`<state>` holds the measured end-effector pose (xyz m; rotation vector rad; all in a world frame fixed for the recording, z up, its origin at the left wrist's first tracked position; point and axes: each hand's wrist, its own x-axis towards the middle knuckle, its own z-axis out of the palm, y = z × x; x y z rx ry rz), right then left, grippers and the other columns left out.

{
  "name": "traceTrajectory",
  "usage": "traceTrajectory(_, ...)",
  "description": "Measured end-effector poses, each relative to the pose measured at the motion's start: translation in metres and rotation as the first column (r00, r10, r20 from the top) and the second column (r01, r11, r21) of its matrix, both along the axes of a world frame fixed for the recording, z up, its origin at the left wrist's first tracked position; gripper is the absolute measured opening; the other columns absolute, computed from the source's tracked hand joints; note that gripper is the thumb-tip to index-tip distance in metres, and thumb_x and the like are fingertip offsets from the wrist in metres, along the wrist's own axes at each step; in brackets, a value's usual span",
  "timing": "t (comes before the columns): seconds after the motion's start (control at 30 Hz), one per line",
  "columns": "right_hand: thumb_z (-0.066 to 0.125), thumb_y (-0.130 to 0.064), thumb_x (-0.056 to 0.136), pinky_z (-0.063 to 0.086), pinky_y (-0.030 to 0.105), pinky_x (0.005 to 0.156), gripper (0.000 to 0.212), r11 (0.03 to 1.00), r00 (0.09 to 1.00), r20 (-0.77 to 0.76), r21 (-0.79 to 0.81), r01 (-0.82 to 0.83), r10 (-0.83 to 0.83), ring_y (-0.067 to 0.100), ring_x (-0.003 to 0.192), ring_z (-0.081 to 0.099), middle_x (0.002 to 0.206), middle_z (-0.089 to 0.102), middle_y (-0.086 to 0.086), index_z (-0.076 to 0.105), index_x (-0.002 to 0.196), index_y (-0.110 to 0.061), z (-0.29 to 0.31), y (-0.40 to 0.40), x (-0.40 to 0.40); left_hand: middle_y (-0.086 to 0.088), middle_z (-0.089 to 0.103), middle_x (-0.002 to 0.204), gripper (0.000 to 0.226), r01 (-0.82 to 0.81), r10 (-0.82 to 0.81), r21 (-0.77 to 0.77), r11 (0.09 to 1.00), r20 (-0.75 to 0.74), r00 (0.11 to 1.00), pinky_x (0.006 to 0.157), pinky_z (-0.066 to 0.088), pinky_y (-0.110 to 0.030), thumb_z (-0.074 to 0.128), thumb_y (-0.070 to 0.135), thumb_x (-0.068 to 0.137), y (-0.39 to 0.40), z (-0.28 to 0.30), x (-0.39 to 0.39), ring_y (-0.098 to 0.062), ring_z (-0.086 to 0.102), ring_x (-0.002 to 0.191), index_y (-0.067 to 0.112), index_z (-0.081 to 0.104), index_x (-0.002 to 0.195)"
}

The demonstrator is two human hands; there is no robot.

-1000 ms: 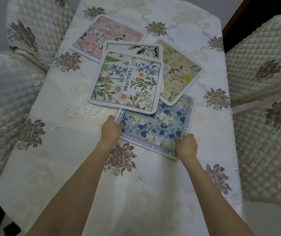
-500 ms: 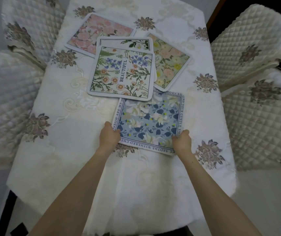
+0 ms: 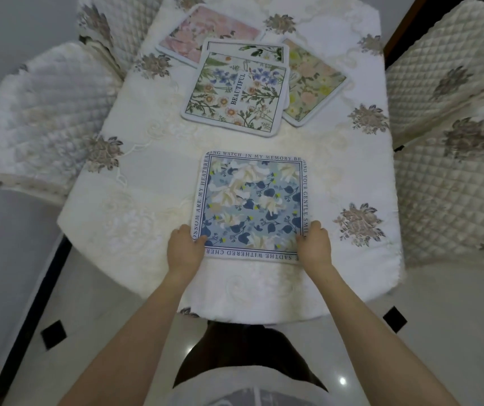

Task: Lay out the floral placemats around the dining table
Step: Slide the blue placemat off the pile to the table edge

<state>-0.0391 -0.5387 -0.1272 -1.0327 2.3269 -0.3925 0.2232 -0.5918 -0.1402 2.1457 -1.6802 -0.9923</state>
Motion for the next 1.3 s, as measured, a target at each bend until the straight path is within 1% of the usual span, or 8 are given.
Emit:
traceTrajectory(0.17,0.053,-0.009,0.089,0.045,0.042,0.07,0.023,1.0,0.999,0.042,-0.018,-0.022,0.022,0.042,0.091,0.056,0.106,0.054,0.027,0.045,0.106,0.004,0.0,0.032,0.013,-0.025,0.058,0.103,0.034,-0.029,0.029,0.031,0.999,0.004,1.0,0.078,0.049,-0.046,0.062,0.026,0.087,0.037,0.007,0.014,-0.038,0.057,0.092,-0.003,0.055,0.1)
traceTrajectory(0.47,0.053,-0.009,0.089,0.04,0.035,0.068,0.024,1.0,0.994,0.11,-0.003,0.013,-0.012,0.04,0.094,0.055,0.108,0.053,0.025,0.044,0.107,0.003,-0.001,0.077,0.041,-0.023,0.061,0.102,0.033,-0.002,0.002,0.07,0.998,0.0,1.0,0.072,0.044,-0.039,0.062,0.029,0.087,0.079,0.01,0.045,-0.036,0.058,0.092,-0.002,0.055,0.097)
traceTrajectory(0.8,0.054,-0.008,0.087,0.039,0.034,0.063,0.022,0.998,0.99,0.121,-0.006,0.067,-0.066,0.03,0.077,0.05,0.103,0.057,0.025,0.044,0.104,0.003,-0.005,0.105,0.072,-0.022,0.059,0.098,0.027,0.062,-0.062,0.055,0.997,-0.013,0.998,0.065,0.038,-0.033,0.064,0.025,0.085,0.093,0.008,0.079,-0.035,0.057,0.087,0.0,0.056,0.092)
traceTrajectory(0.97,0.055,-0.008,0.084,0.037,0.033,0.064,0.021,0.995,0.988,0.125,-0.023,0.096,-0.092,0.029,0.079,0.05,0.103,0.056,0.023,0.046,0.101,0.002,-0.005,0.109,0.074,-0.024,0.057,0.104,0.035,0.095,-0.096,0.041,0.995,0.015,0.995,0.08,0.046,-0.044,0.065,0.024,0.084,0.097,0.01,0.082,-0.039,0.055,0.097,-0.005,0.054,0.1)
traceTrajectory(1.07,0.053,-0.002,0.082,0.04,0.037,0.073,0.036,0.995,0.999,0.018,-0.093,0.038,-0.037,0.037,0.097,0.05,0.112,0.049,0.022,0.044,0.117,0.001,-0.002,0.114,0.081,-0.023,0.049,0.117,0.046,0.139,-0.136,-0.021,0.99,0.107,0.985,0.087,0.042,-0.045,0.067,0.022,0.083,0.1,0.015,0.08,-0.037,0.047,0.108,-0.003,0.047,0.116)
traceTrajectory(1.17,0.045,0.006,0.082,0.041,0.041,0.093,0.056,0.976,0.981,-0.134,-0.15,-0.16,0.141,0.035,0.119,0.041,0.135,0.043,0.018,0.038,0.137,-0.006,-0.002,0.118,0.088,-0.016,0.042,0.136,0.057,0.316,-0.292,-0.099,0.944,0.203,0.935,0.1,0.038,-0.042,0.062,0.017,0.086,0.098,0.015,0.081,-0.032,0.039,0.124,0.008,0.037,0.137)
traceTrajectory(1.23,0.042,0.006,0.085,0.032,0.041,0.111,0.06,0.951,0.946,-0.192,-0.114,-0.288,0.263,0.033,0.137,0.03,0.149,0.032,0.017,0.032,0.143,-0.006,-0.004,0.12,0.09,-0.011,0.031,0.151,0.06,0.449,-0.412,-0.114,0.886,0.251,0.876,0.112,0.028,-0.039,0.054,0.014,0.09,0.097,0.011,0.082,-0.028,0.028,0.139,0.013,0.029,0.144)
traceTrajectory(1.3,0.042,-0.001,0.089,0.021,0.041,0.118,0.057,0.925,0.913,-0.204,-0.071,-0.373,0.353,0.032,0.143,0.02,0.154,0.026,0.016,0.03,0.145,-0.007,-0.008,0.124,0.091,-0.006,0.02,0.158,0.058,0.556,-0.514,-0.069,0.828,0.303,0.802,0.118,0.018,-0.038,0.045,0.018,0.095,0.097,0.006,0.082,-0.025,0.014,0.146,0.016,0.021,0.148)
